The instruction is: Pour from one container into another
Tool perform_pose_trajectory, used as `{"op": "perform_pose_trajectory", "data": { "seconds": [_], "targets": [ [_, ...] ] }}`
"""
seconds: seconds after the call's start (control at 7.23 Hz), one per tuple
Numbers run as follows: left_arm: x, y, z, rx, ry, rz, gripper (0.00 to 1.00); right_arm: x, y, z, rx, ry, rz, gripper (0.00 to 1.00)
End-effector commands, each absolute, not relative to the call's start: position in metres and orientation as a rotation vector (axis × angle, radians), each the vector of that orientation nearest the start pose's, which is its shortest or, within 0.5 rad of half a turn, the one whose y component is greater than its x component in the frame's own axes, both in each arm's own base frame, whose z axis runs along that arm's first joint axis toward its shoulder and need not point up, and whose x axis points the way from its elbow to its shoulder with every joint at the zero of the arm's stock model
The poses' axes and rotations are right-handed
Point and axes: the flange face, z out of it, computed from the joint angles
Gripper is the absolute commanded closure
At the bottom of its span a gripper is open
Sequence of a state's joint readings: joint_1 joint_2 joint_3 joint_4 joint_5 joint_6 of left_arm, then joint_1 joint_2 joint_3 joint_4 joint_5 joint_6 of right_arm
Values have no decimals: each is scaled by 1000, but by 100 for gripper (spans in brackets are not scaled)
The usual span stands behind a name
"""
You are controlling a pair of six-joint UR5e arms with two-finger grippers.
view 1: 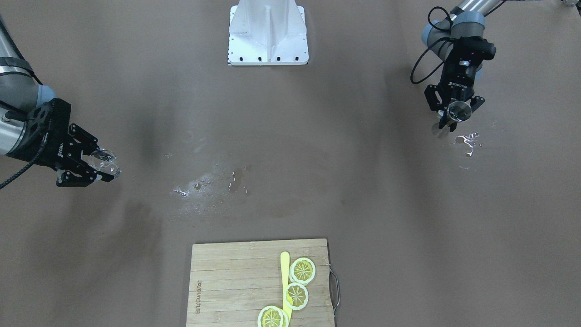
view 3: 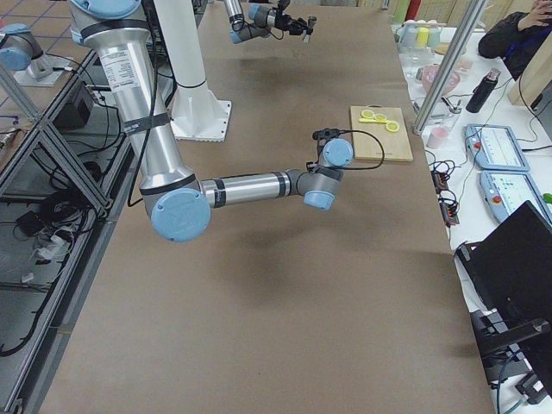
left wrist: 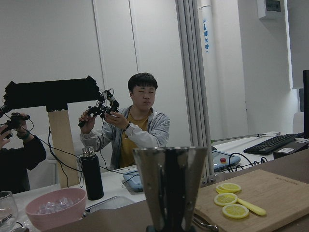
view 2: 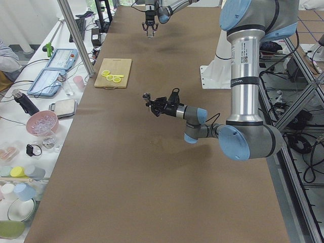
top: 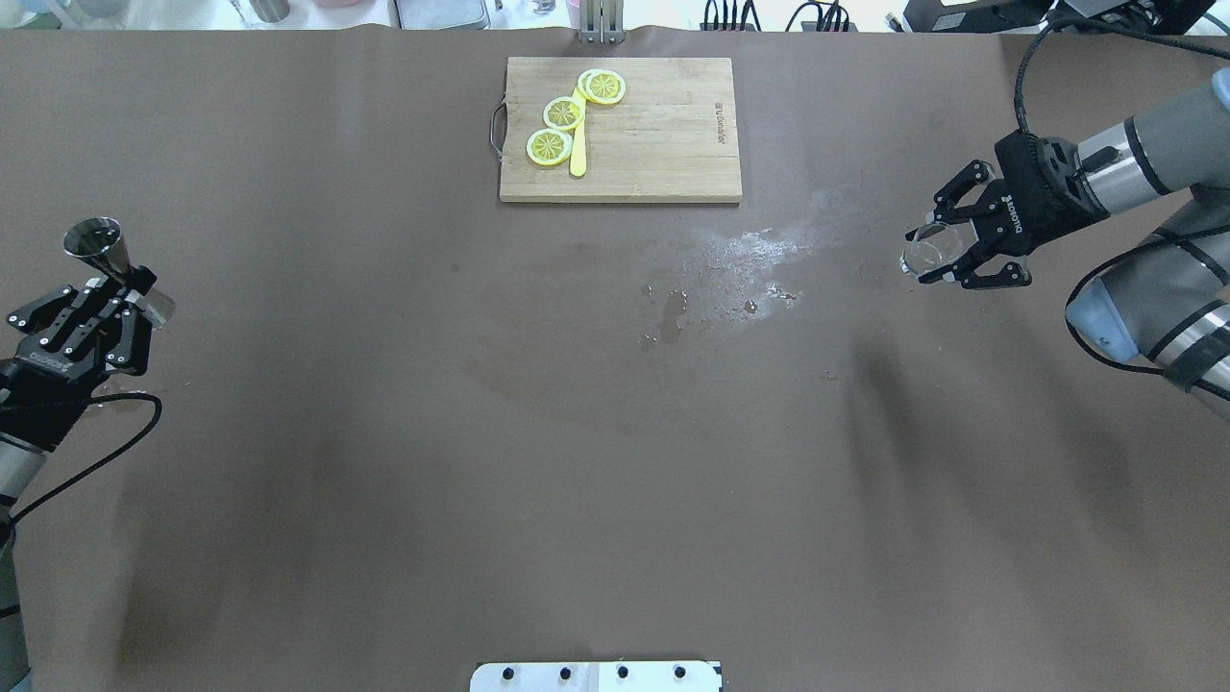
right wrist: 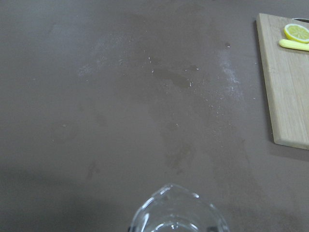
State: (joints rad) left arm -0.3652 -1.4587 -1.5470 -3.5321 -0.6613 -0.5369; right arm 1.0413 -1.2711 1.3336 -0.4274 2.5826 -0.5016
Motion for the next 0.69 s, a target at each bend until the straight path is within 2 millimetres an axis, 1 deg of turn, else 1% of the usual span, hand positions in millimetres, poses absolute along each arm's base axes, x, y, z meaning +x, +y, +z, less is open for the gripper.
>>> {"op": "perform_pose_trajectory", "data": {
  "seconds": [0.0, 0.14, 0.28, 0.41, 0.55],
  "targets": [
    [265, -334, 538, 1435, 794, -465, 100, -269, -539, 496, 1196, -1007, -1439, 100],
    [270, -337, 543, 1390, 769, -547, 100, -271, -534, 517, 1208, -1011, -1449, 100],
    [272, -334, 545, 1382, 765, -577, 100, -270, -530, 534, 1216, -1020, -1441, 100],
    [280, -326, 547, 1393, 724, -597, 100, -269, -528, 554, 1214, -1020, -1438, 100],
    [287, -325, 555, 1368, 706, -701, 100, -269, -527, 559, 1214, -1018, -1437, 100]
  ]
}}
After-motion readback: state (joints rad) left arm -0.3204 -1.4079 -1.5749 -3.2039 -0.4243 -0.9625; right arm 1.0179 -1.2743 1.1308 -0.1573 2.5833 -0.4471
